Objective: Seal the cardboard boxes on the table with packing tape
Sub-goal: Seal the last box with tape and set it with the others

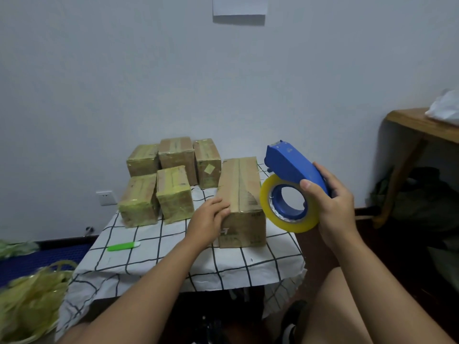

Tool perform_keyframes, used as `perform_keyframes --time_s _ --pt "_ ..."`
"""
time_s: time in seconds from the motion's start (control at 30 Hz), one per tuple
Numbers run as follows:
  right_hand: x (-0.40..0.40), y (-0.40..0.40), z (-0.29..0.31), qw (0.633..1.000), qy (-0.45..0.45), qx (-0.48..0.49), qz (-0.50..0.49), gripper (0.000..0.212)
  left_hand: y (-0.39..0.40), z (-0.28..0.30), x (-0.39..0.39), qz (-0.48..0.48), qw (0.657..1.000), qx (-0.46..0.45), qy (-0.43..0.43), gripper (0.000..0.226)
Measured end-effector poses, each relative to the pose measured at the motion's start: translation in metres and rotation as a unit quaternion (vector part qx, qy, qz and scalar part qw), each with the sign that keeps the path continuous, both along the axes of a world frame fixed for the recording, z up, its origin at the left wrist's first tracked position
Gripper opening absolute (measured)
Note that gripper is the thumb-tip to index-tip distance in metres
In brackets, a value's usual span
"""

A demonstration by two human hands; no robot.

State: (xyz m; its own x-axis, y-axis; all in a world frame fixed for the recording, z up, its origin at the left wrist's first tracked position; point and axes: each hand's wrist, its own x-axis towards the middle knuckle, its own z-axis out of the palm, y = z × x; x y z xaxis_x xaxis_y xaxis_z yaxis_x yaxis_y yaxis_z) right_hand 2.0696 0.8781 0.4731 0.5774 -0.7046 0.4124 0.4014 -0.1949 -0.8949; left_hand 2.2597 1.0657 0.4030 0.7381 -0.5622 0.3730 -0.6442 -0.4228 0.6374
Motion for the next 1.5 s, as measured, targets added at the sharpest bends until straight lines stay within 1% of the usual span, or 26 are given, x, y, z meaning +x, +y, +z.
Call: perform_keyframes --time_s 0.07,0.23,0.3,0.37,0.43,0.5,0.6,0.67,0.83,1.0,1.17,1.3,1.4,1.5 --pt "0.002 0.001 -0.002 1.000 0.002 0.005 0.004 0.065 0.000 -0.001 0.003 -0.008 1.000 0.008 0.003 0.030" --pt "0.004 0.005 -0.004 1.000 0.013 0.011 0.023 0.076 0.002 0.005 0.006 -0.026 0.999 0.017 -0.009 0.030" --pt "0.004 0.007 -0.006 0.999 0.018 0.007 0.032 0.075 0.004 0.006 0.009 -0.040 0.999 0.030 -0.011 0.032" --pt "0.004 0.008 -0.007 0.999 0.020 0.008 0.041 0.072 0.008 0.005 0.015 -0.062 0.997 0.047 0.009 0.035" --pt "0.003 0.008 -0.008 0.999 0.021 0.009 0.048 0.071 0.014 0.003 0.018 -0.069 0.996 0.036 0.050 0.036" --pt "0.003 0.009 -0.011 0.998 0.023 0.012 0.052 0.071 0.017 -0.001 0.019 -0.066 0.995 0.018 0.069 0.036" --pt "0.005 0.009 -0.015 0.998 0.026 0.018 0.055 0.070 0.019 -0.008 0.017 -0.079 0.995 0.034 0.055 0.040" --pt "0.006 0.010 -0.016 0.998 0.030 0.019 0.058 0.065 0.019 -0.010 0.018 -0.086 0.994 0.036 0.056 0.043" --pt "0.008 0.012 -0.017 0.997 0.036 0.014 0.066 0.059 0.019 -0.007 0.016 -0.088 0.989 -0.020 0.114 0.039" --pt "0.006 0.013 -0.019 0.997 0.039 0.008 0.069 0.061 0.009 -0.002 0.017 -0.046 0.981 -0.077 0.170 0.031" --pt "0.006 0.012 -0.021 0.996 0.042 0.013 0.073 0.060 0.012 -0.005 0.012 -0.052 0.987 -0.055 0.145 0.034" --pt "0.007 0.014 -0.023 0.996 0.040 0.017 0.074 0.063 0.014 -0.004 0.010 -0.062 0.983 -0.056 0.162 0.036" --pt "0.009 0.016 -0.025 0.996 0.041 0.017 0.074 0.066 0.010 -0.004 0.005 -0.052 0.974 -0.080 0.206 0.036" --pt "0.011 0.017 -0.027 0.996 0.039 0.029 0.081 0.068 0.003 -0.003 -0.004 -0.039 0.956 -0.113 0.266 0.037"
